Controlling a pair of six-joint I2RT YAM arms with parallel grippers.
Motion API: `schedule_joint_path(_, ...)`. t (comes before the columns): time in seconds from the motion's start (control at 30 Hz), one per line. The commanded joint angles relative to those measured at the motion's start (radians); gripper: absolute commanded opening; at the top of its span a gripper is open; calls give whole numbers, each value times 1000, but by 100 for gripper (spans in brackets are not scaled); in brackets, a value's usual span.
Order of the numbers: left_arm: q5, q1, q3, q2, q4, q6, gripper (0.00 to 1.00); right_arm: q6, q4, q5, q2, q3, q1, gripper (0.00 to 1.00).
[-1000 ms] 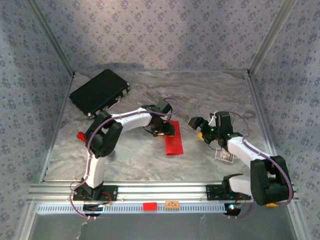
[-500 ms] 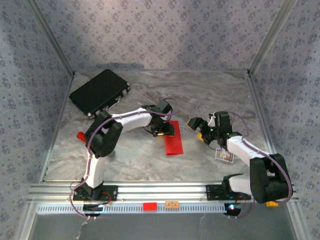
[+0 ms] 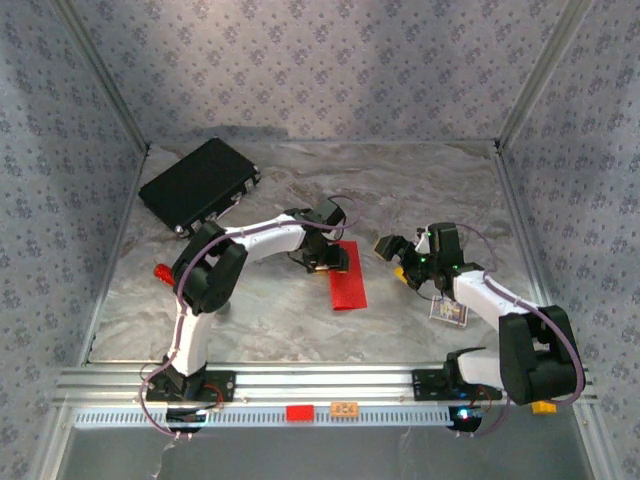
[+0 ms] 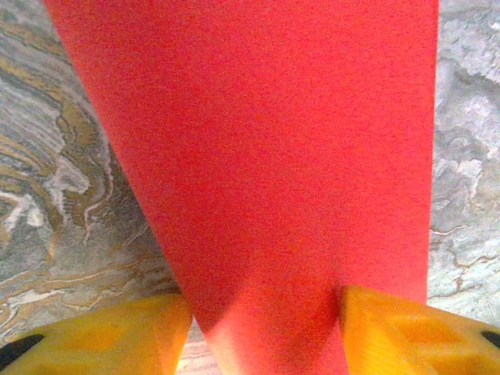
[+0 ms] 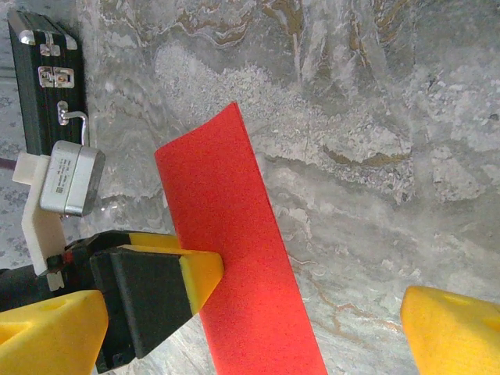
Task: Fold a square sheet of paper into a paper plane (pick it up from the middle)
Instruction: Hold the square sheet of paper at the center of the table.
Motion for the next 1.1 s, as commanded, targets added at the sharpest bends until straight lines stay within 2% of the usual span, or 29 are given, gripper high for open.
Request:
schedule_joint_path(0.0, -86, 4, -23, 88, -30, 23, 55, -17, -25, -11, 8, 34, 9, 98)
schedule_joint_path(1.07, -96, 5, -11, 110, -41, 66, 54, -24, -32, -20, 29, 44, 15, 96)
